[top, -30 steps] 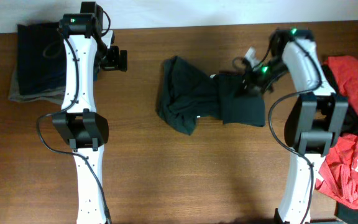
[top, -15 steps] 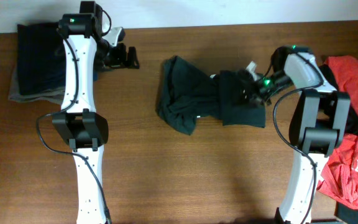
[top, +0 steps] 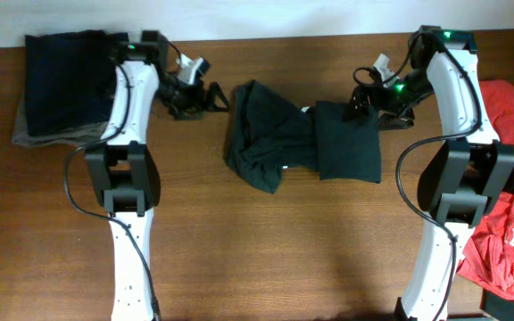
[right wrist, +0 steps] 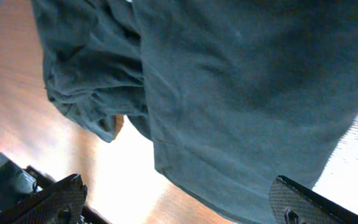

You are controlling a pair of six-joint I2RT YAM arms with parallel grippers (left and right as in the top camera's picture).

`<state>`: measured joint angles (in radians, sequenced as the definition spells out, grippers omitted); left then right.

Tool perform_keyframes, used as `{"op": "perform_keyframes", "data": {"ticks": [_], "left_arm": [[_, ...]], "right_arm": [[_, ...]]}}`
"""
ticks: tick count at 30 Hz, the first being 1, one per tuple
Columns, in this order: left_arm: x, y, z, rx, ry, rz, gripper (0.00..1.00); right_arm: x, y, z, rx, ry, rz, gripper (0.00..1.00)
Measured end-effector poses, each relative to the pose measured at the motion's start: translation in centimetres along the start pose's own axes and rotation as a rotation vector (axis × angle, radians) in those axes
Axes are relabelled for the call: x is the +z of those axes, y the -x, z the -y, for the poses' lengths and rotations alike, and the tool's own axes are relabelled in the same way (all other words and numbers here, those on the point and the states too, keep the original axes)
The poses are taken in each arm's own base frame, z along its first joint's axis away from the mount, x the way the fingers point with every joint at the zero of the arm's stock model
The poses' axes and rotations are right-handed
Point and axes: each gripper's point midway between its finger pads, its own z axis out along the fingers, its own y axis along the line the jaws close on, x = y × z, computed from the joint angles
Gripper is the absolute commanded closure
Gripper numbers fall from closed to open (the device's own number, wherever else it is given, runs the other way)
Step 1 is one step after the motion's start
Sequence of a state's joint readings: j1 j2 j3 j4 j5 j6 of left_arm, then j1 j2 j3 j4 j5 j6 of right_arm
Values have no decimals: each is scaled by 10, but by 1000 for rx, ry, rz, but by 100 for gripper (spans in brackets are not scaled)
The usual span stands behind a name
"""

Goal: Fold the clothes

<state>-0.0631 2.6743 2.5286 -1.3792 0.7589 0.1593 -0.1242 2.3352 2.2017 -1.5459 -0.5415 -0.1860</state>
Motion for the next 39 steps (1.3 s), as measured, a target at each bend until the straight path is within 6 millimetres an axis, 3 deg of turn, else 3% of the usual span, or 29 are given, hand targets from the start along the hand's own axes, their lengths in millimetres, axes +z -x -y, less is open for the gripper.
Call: {"op": "perform_keyframes", "data": {"ticks": [5,16,27,30,34,36,39], "left_arm": [[41,-14,16,11,-114,-51,1],[55,-9,30,11,-188,-20,1],[99,-10,76,80,-120,-53,1],[108,-11,82,104,-64,-59,26],[121,-15,79,125,31,-74,51],[125,-17,78,128,61,-79,76],[128,-20,71,116,102,-88,100]], "right_arm": [[0,-1,3,5,-18,-5,1],[0,-1,4,8,-21,-6,1],[0,-1,4,8,-21,-6,1],[0,-1,4,8,-21,-6,1],[0,-1,4,8,-21,-6,1],[0,-1,4,8,-21,-6,1],[0,-1,4,8,-21,-6,1]]}}
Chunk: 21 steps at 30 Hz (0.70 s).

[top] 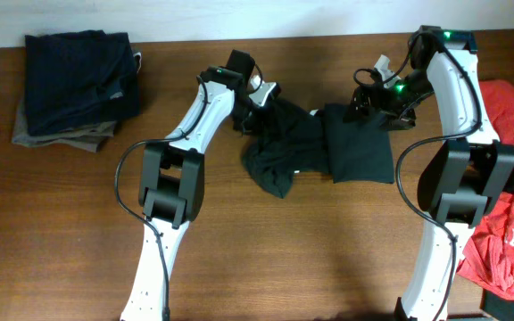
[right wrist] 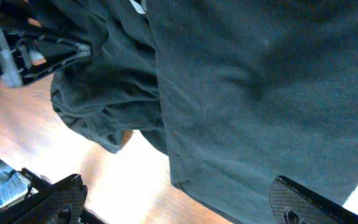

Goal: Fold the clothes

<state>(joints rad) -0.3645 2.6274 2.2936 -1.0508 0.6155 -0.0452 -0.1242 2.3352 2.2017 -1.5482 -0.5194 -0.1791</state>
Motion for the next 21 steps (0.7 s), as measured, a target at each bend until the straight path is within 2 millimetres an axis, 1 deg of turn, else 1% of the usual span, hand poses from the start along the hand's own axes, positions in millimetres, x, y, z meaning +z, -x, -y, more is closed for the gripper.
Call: {"op": "perform_keyframes", "data": {"ticks": [7,12,16,19,21], "left_arm": [[-2,-4,-9,-35,44,-13,100],[-17,-11,-30,-101,89,-34,99],[-43,-15,-62,-167,180,-38,100],[-76,-19,-97,-222,305,-33,99],[-97,-21,-113,-244,369,-30,100]], "right_arm": [[0,0,0,0,0,0,1],[0,0,0,0,0,0,1],[0,1,0,-1,0,2,1],[0,1,0,-2,-1,4,1],[0,2,0,-4,-1,7,1]]}}
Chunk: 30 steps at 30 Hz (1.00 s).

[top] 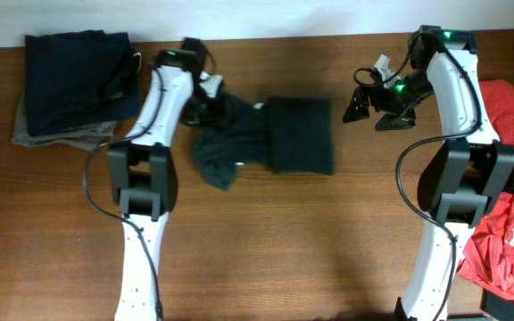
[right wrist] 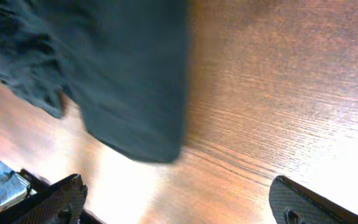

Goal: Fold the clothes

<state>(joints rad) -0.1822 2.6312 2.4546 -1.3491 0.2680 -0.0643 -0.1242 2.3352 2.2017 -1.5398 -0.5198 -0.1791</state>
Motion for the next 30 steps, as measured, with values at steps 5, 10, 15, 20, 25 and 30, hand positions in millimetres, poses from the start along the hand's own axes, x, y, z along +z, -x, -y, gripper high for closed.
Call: {"op": "perform_keyframes", "data": {"ticks": [5,10,15,20,25,30], "left_arm": [[-50,17,-33,-21,110,88,100],[-87,32,-16,25,135,194,99],[-89,30,28,102,125,209,99],[-76,19,80,187,89,187,99],[-62,5,136,279,57,179,88],[-51,-14,180,353,32,157,26]], "right_arm": [[0,4,1,-9,-3,15,1],[1,11,-1,-22,-9,39,1],[9,16,-10,-44,-31,44,1],[14,20,-8,-7,-101,49,1],[14,21,-4,17,-129,53,1],[13,25,-1,27,-144,71,1]]}}
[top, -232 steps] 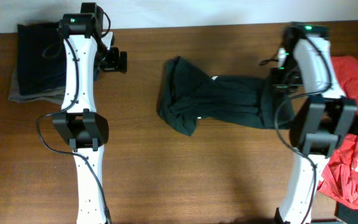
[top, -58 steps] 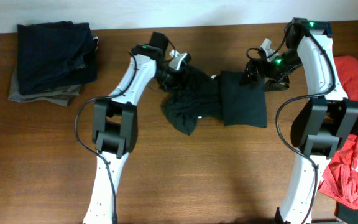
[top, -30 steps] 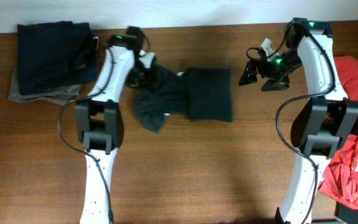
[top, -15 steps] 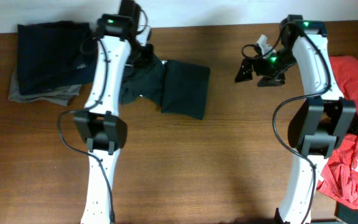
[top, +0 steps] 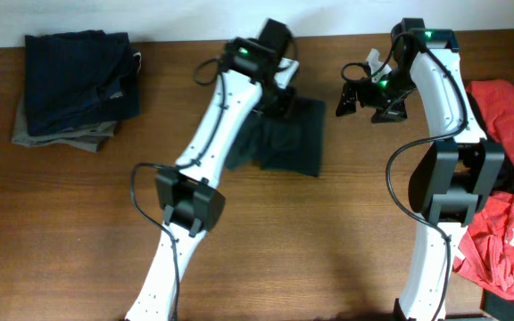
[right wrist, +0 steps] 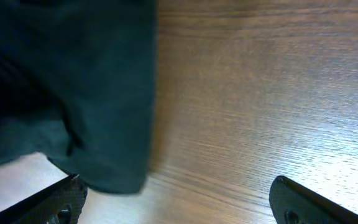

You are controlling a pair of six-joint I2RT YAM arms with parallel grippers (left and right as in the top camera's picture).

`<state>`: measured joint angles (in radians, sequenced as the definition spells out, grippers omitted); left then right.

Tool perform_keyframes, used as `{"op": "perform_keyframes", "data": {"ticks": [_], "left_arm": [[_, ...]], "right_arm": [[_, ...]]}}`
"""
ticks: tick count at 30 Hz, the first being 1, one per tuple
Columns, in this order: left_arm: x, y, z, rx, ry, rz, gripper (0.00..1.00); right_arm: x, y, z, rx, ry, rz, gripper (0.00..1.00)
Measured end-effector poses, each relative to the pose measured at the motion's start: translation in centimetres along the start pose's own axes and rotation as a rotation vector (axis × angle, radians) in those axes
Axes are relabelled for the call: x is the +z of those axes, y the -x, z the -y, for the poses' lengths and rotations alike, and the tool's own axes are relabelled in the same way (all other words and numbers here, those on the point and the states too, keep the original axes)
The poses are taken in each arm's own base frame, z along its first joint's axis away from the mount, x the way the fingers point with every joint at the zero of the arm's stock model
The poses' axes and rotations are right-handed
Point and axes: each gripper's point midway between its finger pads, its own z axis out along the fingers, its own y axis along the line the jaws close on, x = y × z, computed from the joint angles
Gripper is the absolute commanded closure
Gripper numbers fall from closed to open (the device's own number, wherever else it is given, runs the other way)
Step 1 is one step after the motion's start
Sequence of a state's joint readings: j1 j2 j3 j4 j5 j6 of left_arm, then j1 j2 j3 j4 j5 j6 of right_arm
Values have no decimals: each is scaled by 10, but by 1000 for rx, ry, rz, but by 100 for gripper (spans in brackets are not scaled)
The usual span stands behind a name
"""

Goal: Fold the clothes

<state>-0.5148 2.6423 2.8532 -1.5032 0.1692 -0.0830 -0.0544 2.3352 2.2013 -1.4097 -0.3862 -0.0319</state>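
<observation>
A dark green garment lies crumpled at the table's middle back, with a flatter folded part on its right side. My left gripper is down on the garment's upper edge, dark against the dark cloth and seemingly shut on a fold of it. My right gripper hangs open to the right of the garment, apart from it. In the right wrist view the garment fills the left side. Only bare wood lies between the two fingertips.
A stack of folded dark clothes sits at the back left corner. A red shirt lies heaped at the right edge beside the right arm's base. The wooden table stretches toward the front.
My left gripper has moved right, from the garment's left bunch to over its upper middle, and the bunched cloth has come with it. The right gripper stands slightly further left, still open.
At first the garment lay spread under my open right gripper, with the left gripper off to its left. Then the left gripper was on the garment's left part. Later the garment lay further left, clear of the right gripper. Now its bunch is gathered against the folded part.
</observation>
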Motion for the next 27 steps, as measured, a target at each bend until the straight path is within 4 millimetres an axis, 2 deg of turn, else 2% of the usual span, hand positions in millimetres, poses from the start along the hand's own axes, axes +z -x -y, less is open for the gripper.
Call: {"op": "perform_keyframes", "data": {"ticks": [2,6,10,15,17,19,20,21,27], "left_arm": [[2,-2,13,25,-10,-5,21],[4,-4,28,46,-21,-10,21],[4,-4,28,46,-21,-10,21],[1,-2,18,32,-7,-3,18],[-3,1,7,15,2,11,13],[-9,5,-8,-12,14,25,13],[-15,7,-20,-31,21,37,6],[-21,9,-31,-51,30,49,5],[-79,14,-107,-188,82,148,5]], "right_arm": [[0,1,2,7,-5,3,1],[-2,2,5,18,-6,11,1],[-6,3,16,53,-7,21,1],[-11,4,28,81,-11,30,1],[-11,4,29,84,-12,31,1],[-11,4,28,83,-12,32,1],[-11,5,28,82,-12,35,1],[-11,6,28,80,-11,39,1],[-10,8,22,72,5,43,1]]}}
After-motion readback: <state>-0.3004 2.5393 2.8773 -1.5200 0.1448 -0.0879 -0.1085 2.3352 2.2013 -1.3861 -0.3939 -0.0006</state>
